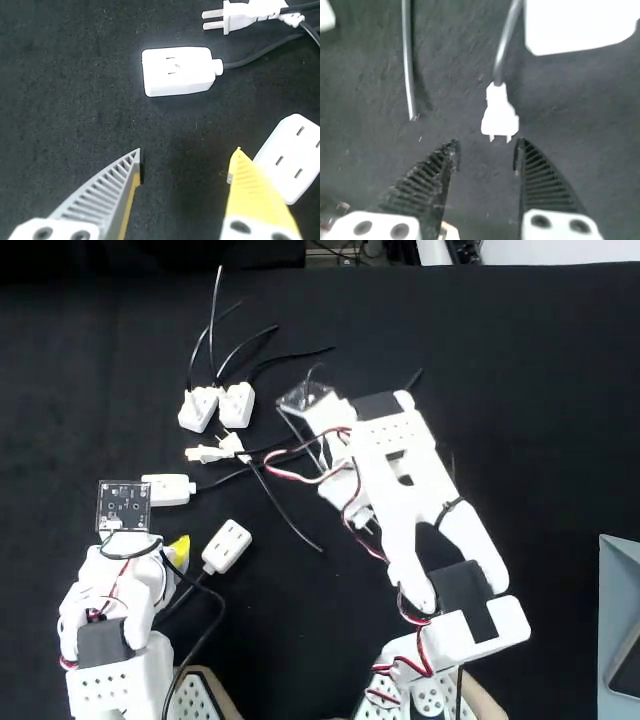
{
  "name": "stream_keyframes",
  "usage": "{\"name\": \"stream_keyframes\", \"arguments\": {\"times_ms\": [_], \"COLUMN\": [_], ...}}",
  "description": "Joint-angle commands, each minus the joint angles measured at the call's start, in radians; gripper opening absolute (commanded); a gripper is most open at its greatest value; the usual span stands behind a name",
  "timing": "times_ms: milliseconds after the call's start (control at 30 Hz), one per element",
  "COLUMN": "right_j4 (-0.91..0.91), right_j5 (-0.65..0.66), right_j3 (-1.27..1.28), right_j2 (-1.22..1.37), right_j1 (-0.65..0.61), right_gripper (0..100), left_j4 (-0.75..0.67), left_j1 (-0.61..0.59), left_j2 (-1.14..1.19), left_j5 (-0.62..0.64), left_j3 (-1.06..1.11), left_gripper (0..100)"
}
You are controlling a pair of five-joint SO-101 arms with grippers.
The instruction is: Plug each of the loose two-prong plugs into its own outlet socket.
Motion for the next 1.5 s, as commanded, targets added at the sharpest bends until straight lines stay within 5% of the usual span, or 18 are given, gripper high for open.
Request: {"name": "stream_keyframes", "arguments": {"times_ms": [0,900,1200,1467], "right_j4": [-0.003,-0.430,-0.437,-0.446], "right_j5": [-0.009,0.015,0.095,0.132], "right_j3": [0.039,0.325,0.334,0.331], "right_j2": [-0.041,-0.039,-0.039,-0.039], "right_j1": [-0.029,0.003,0.104,0.104], "right_gripper": [17.0,16.9,16.8,6.5], "left_j4": [0.005,0.005,0.005,0.005], "left_j1": [-0.008,-0.008,-0.007,-0.007], "left_j2": [-0.005,-0.005,-0.005,-0.005], "left_j5": [-0.015,-0.015,-0.015,-0.015], "left_j3": [-0.005,-0.005,-0.005,-0.005], "left_gripper": [28,28,28,28]}}
